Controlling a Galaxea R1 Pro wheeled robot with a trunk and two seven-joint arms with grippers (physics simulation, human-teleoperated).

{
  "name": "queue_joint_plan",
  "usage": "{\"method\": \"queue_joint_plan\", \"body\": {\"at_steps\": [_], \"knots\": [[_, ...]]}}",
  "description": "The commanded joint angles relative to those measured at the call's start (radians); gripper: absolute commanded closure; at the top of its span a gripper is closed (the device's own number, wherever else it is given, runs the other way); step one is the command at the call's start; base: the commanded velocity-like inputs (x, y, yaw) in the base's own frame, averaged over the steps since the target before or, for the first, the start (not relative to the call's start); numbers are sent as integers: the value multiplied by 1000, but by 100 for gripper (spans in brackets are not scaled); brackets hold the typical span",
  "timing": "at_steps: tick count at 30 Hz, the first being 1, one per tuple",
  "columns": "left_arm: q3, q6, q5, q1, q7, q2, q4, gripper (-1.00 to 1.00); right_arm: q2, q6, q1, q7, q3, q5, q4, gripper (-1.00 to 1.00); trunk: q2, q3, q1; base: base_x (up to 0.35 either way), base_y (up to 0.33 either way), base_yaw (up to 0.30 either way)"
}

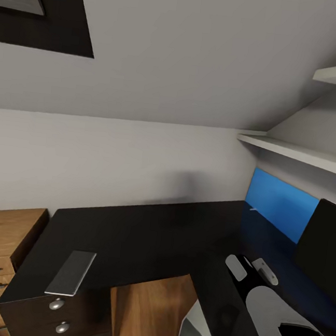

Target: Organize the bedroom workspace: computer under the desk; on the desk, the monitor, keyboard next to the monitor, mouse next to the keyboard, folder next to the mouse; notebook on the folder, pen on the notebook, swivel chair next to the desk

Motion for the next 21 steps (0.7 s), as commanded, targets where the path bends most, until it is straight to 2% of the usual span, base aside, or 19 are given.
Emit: {"method": "queue_joint_plan", "body": {"at_steps": [1, 15, 21], "knots": [[-8, -2, 4, -1, 7, 1, 0, -100, 0, -8, -1, -2, 1, -10, -1, 100, -1, -1, 0, 31, -39, 0], [-4, -5, 4, -1, 13, 1, -9, -100, 1, -7, -1, 1, 4, -12, 0, 100, -1, 3, 0, 5, -6, -96], [-3, -4, 8, -1, 14, 1, -9, -100, 0, -7, -1, 1, 5, -12, 0, 100, -43, -16, 23, 0, 0, -8]]}}
